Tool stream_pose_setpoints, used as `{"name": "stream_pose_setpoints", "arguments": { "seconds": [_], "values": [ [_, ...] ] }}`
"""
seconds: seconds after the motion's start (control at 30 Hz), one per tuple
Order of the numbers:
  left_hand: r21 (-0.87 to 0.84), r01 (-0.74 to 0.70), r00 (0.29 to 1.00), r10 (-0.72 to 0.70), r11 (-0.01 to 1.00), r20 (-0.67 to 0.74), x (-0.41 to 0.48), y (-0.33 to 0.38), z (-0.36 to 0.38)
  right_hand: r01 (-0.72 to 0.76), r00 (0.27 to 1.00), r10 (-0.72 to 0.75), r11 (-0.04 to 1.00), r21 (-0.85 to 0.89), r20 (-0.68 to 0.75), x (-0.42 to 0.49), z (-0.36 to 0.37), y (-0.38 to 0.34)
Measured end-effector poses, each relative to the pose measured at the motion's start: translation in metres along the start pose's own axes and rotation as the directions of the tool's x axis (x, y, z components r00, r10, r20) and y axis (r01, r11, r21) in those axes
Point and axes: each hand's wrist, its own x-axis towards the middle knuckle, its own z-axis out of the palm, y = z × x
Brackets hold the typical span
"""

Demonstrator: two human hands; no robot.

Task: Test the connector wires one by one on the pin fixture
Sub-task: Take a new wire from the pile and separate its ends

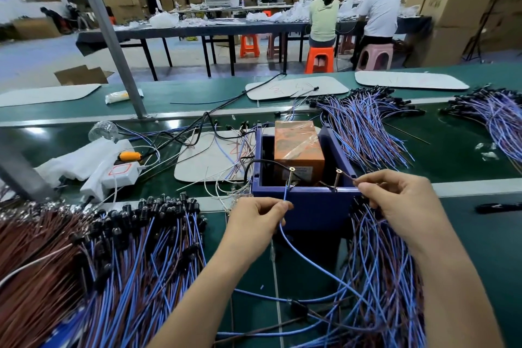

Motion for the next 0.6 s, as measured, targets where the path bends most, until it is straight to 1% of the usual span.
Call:
{"name": "stream_pose_setpoints", "arguments": {
  "seconds": [0.1,0.27,0.5,0.6],
  "values": [
    [0.021,0.016,1.0,-0.016,1.0,-0.003,0.0028,-0.0038,-0.002,-0.039,0.999,0.038,0.998,-0.058,-0.003,0.0027,-0.0019,0.0043],
    [0.058,0.016,1.0,-0.017,0.998,0.025,0.0034,-0.0049,-0.0052,-0.063,0.996,0.073,0.987,-0.149,0.059,0.0027,0.0002,0.0053],
    [0.083,0.031,0.999,-0.035,0.996,0.037,0.0046,-0.0029,-0.0051,-0.054,0.994,0.068,0.984,-0.171,0.081,0.0015,-0.0009,0.0038],
    [0.04,0.051,0.998,-0.052,0.998,0.035,0.0049,-0.0028,-0.0043,-0.063,0.993,0.08,0.979,-0.194,0.083,0.0009,-0.004,0.0037]
  ]
}}
